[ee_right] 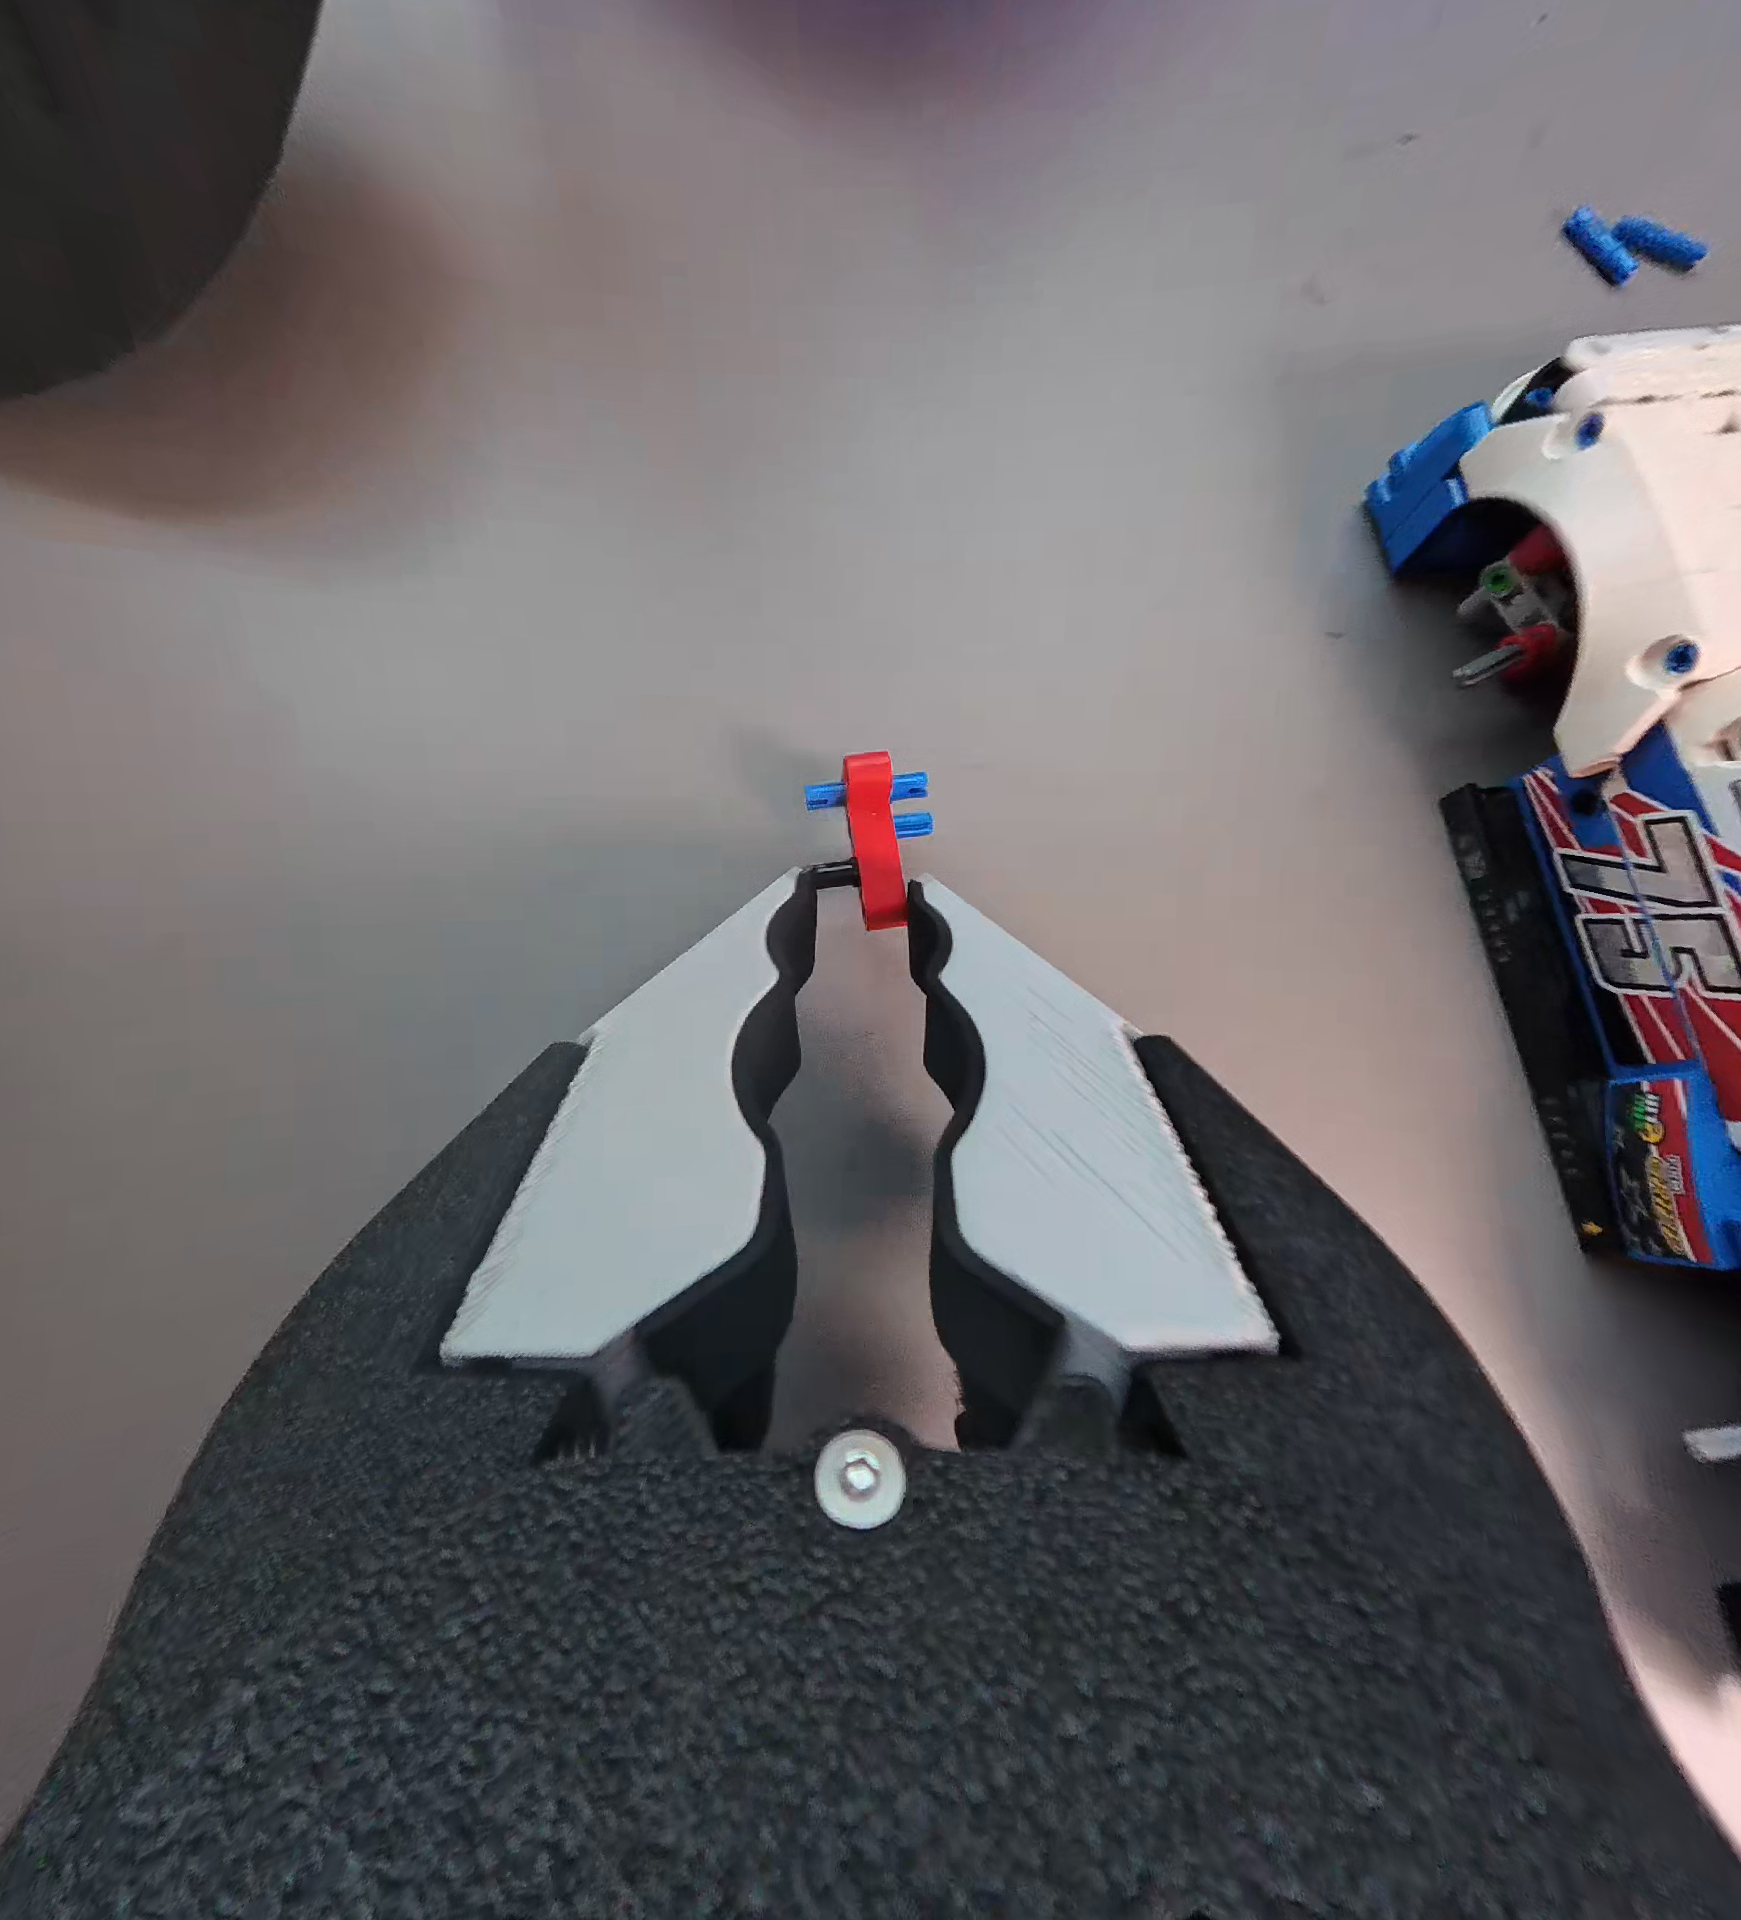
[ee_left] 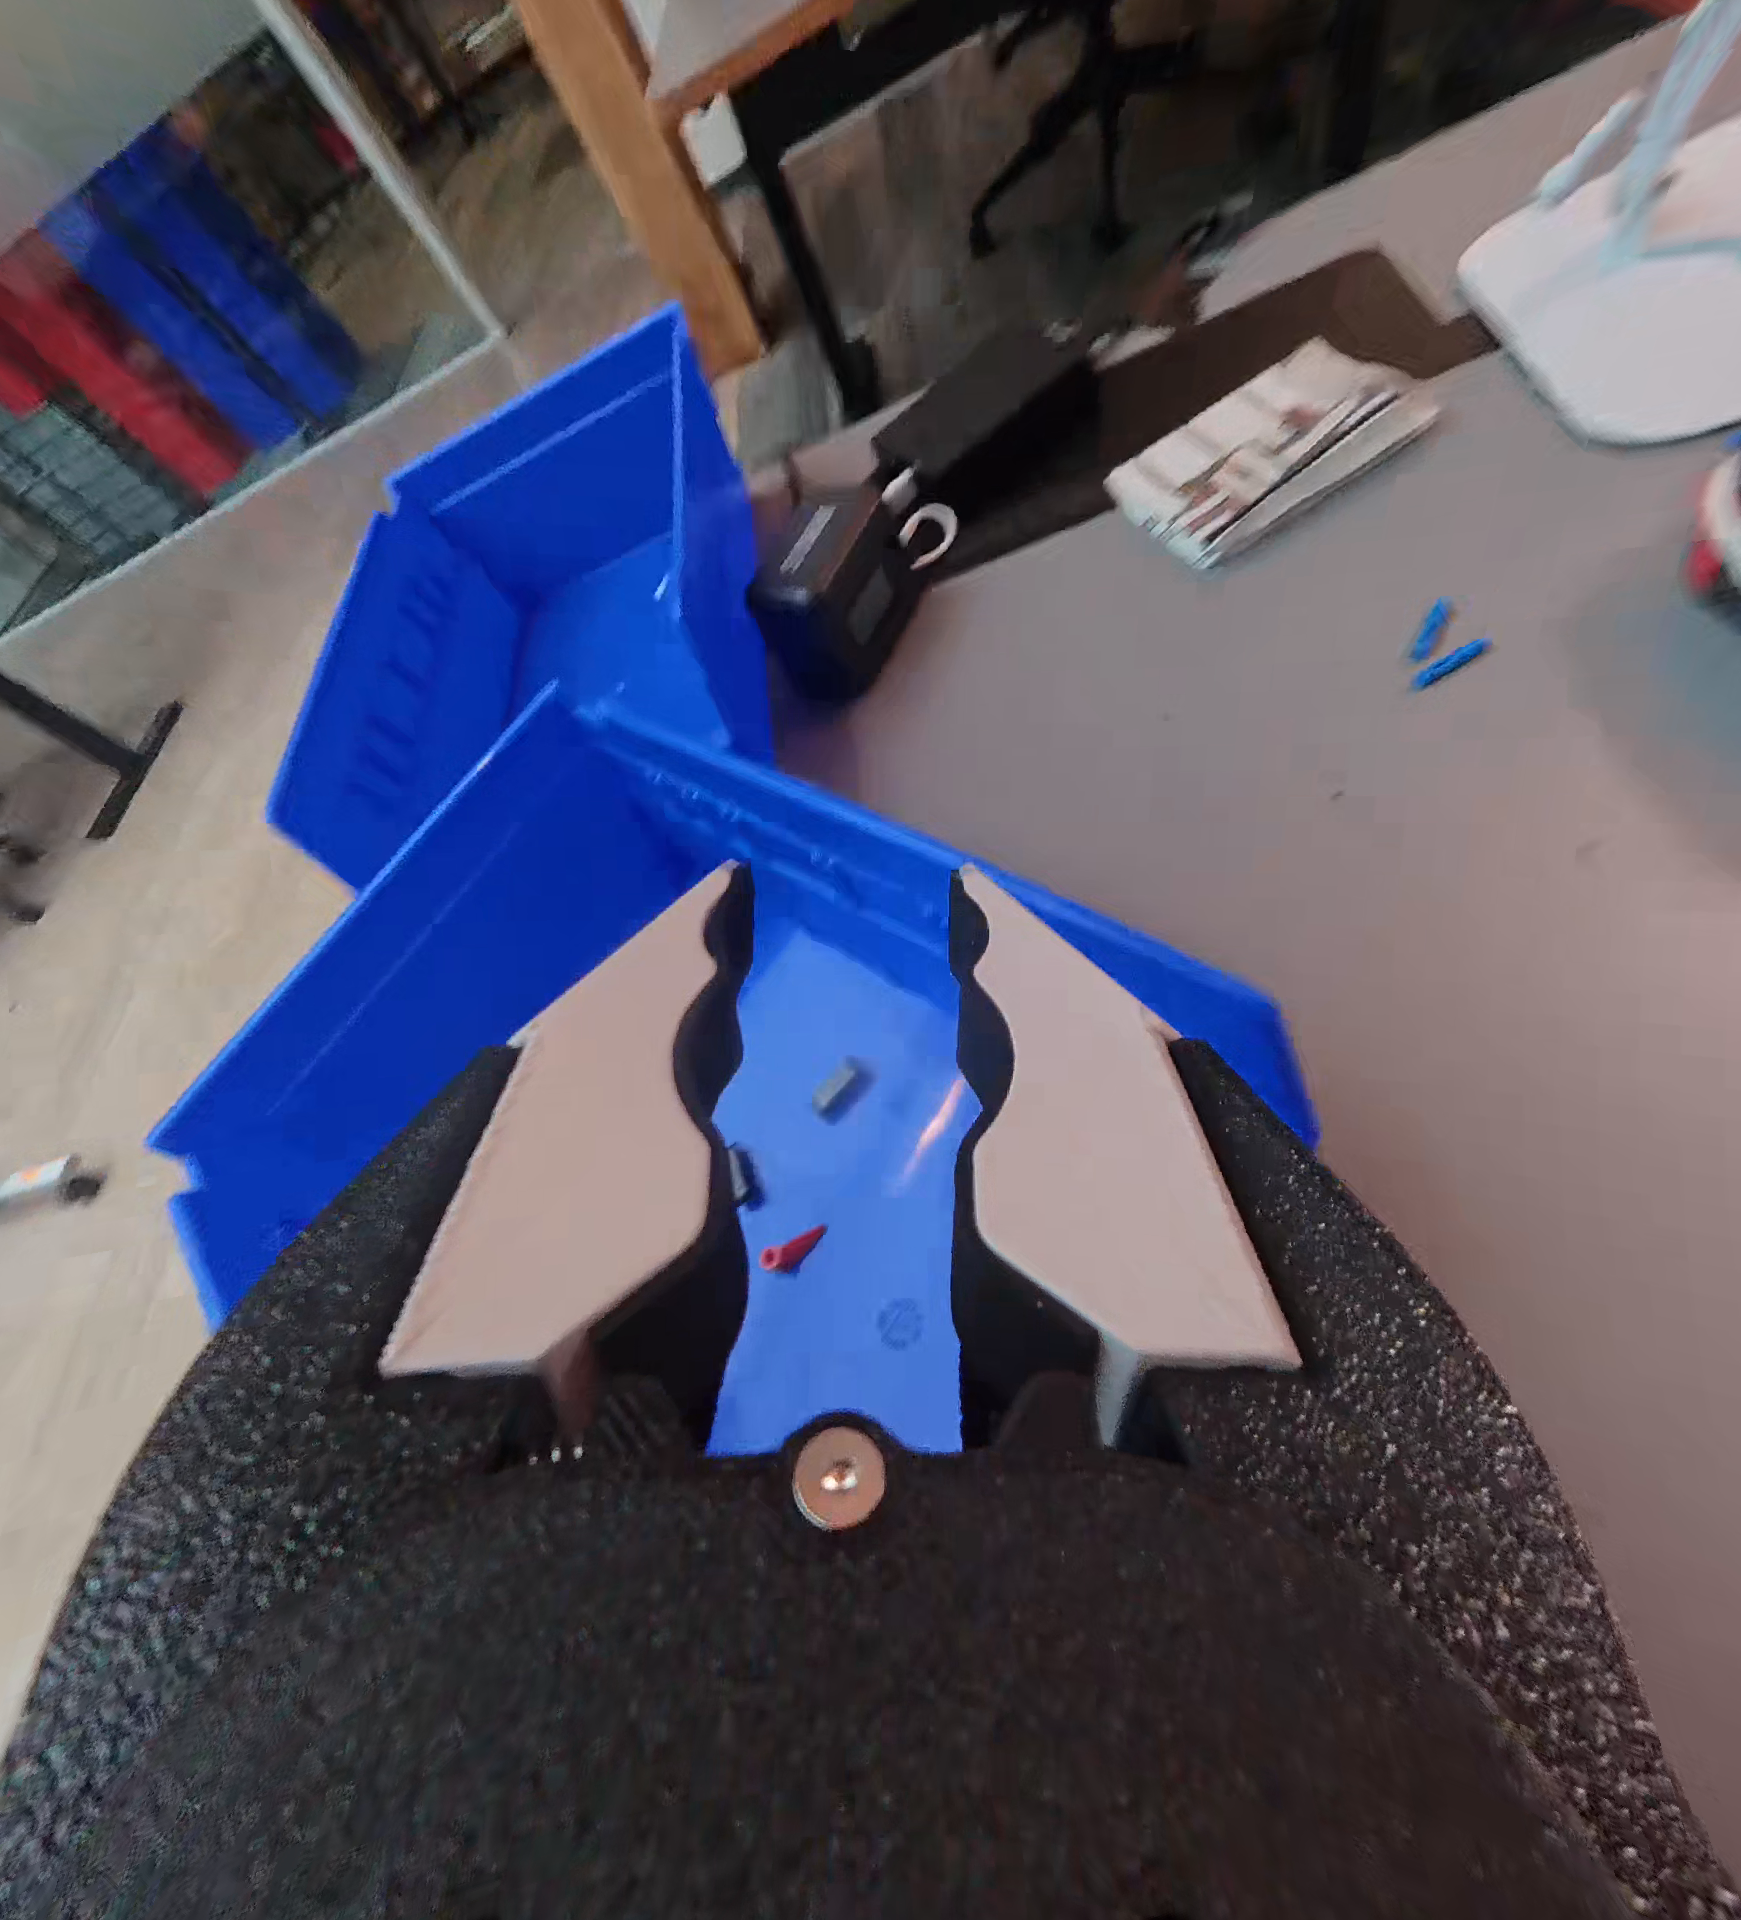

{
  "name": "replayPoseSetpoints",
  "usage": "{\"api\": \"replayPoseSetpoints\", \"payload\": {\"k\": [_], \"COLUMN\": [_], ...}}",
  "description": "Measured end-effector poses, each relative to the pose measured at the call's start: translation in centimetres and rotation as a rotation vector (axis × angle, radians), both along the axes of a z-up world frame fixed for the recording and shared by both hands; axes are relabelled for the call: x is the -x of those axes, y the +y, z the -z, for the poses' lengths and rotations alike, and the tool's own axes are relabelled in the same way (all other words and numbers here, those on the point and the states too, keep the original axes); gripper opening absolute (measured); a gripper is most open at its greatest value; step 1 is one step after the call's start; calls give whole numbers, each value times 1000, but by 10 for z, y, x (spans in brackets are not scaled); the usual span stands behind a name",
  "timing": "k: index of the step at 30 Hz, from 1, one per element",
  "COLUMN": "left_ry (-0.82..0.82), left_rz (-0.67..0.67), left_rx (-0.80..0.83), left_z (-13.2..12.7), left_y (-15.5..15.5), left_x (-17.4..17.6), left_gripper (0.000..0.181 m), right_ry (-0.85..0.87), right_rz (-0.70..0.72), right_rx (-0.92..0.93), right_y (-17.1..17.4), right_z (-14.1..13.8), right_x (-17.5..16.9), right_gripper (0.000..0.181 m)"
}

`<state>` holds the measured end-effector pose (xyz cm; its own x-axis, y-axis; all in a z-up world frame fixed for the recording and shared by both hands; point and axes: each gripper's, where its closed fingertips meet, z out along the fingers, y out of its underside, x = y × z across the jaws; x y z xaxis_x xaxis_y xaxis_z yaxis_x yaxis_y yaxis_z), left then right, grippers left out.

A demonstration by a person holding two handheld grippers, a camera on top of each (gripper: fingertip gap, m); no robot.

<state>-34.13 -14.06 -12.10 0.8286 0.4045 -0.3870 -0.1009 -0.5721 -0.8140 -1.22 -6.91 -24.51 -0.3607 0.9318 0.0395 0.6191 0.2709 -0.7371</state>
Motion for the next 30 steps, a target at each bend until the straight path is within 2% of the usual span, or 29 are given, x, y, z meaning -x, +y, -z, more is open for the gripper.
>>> {"api": "replayPoseSetpoints", "payload": {"k": [1, 4, 7, 9, 12, 15, 17, 20, 22, 26, 30], "left_ry": [-12, -170, -511, -692, -847, -986, -1056, -1069, -1059, -1193, -1396], "left_rz": [78, 447, 824, 962, 1028, 1053, 1041, 1027, 1031, 1012, 1000], "left_rx": [-56, -241, -351, -338, -288, -246, -235, -249, -234, -293, -461], "left_z": [-9, -33, -42, -33, -10, 5, 10, 14, 17, 14, -1], "left_y": [11, 50, 73, 83, 98, 104, 107, 110, 110, 110, 110], "left_x": [-16, -101, -202, -250, -294, -320, -327, -329, -328, -324, -314], "left_gripper": [35, 32, 32, 36, 40, 38, 31, 14, 14, 13, 13], "right_ry": [33, 186, 364, 467, 583, 649, 660, 661, 655, 669, 667], "right_rz": [12, 56, 99, 128, 159, 177, 170, 141, 135, 168, 251], "right_rx": [6, 41, -2, -99, -253, -445, -577, -670, -688, -499, -72], "right_y": [3, 10, 21, 29, 35, 40, 40, 36, 35, 36, 42], "right_z": [-5, -32, -62, -76, -93, -102, -103, -99, -96, -99, -108], "right_x": [2, 8, 10, 9, 5, 1, 1, 4, 4, 5, 5], "right_gripper": [16, 16, 16, 16, 16, 15, 16, 16, 16, 18, 23]}}
